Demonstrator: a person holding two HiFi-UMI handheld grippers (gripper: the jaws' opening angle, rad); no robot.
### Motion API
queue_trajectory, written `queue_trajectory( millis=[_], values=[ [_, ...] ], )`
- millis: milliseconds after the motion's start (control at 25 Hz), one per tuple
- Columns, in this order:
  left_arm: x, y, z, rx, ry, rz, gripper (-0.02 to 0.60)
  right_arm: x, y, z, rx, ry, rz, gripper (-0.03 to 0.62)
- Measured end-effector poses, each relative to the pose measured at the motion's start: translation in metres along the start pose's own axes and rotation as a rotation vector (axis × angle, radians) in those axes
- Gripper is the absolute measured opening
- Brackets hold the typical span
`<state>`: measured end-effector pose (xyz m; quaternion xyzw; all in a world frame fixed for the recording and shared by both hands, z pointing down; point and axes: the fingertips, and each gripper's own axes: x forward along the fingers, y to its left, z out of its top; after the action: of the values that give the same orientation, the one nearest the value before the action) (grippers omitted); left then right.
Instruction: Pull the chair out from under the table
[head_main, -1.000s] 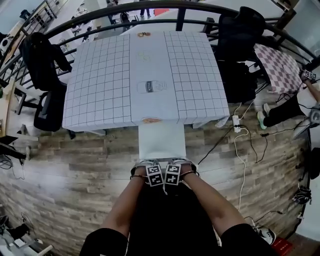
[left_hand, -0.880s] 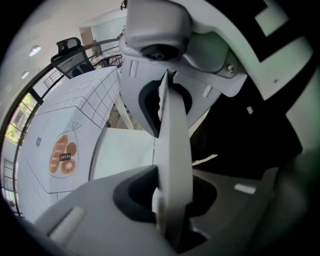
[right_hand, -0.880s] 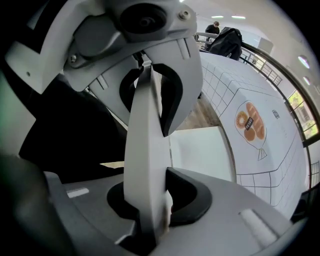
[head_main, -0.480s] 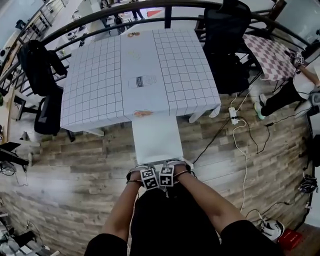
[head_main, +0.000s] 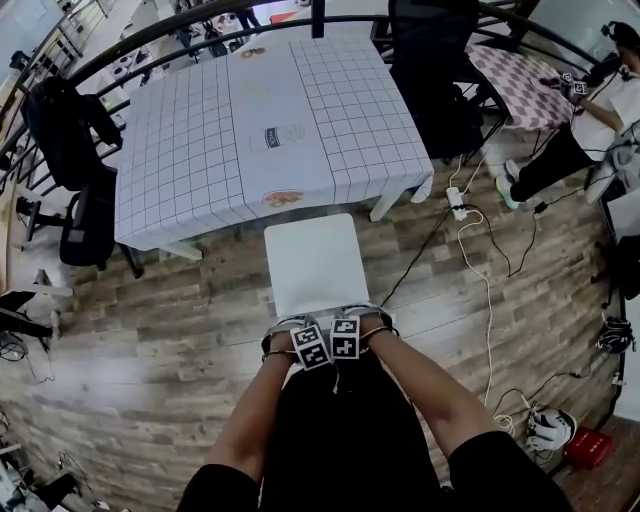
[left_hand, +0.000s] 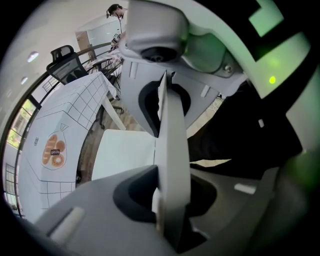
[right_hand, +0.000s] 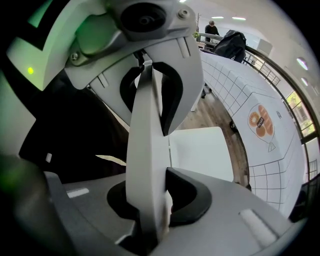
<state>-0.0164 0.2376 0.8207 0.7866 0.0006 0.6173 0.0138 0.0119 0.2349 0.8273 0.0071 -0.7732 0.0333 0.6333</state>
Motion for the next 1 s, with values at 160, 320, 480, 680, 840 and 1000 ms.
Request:
queue_trajectory(
  millis=[160, 320, 480, 680, 840, 1000],
  values=[
    [-0.02, -0.023, 0.001, -0.007, -0.019, -0.026, 0.081, -0.019, 0.022, 0.006, -0.002, 0.015, 0.009, 0.08],
    [-0.012, -0.03, -0.006, -0.005, -0.022, -0.031, 0.082, -0.008, 0.03, 0.007, -0.01, 0.025, -0.009, 0.077],
    [-0.008, -0.041, -0.007, -0.005, -0.023, -0.041, 0.084, -0.005, 0.042, 0.006, 0.007, 0.025, -0.001, 0.078],
    [-0.01, -0.04, -0.01, -0.045, -0.004, -0.077, 0.1, -0.007, 0.04, 0.007, 0.032, 0.02, -0.027, 0.102],
    [-0.042, -0.041, -0.019, -0.024, 0.036, -0.083, 0.108, -0.044, 0.042, 0.008, 0.087, 0.011, 0.03, 0.13],
    [-0.041, -0.051, -0.025, -0.12, 0.004, -0.118, 0.122, -0.052, 0.055, 0.001, 0.121, -0.025, 0.069, 0.126]
  ],
)
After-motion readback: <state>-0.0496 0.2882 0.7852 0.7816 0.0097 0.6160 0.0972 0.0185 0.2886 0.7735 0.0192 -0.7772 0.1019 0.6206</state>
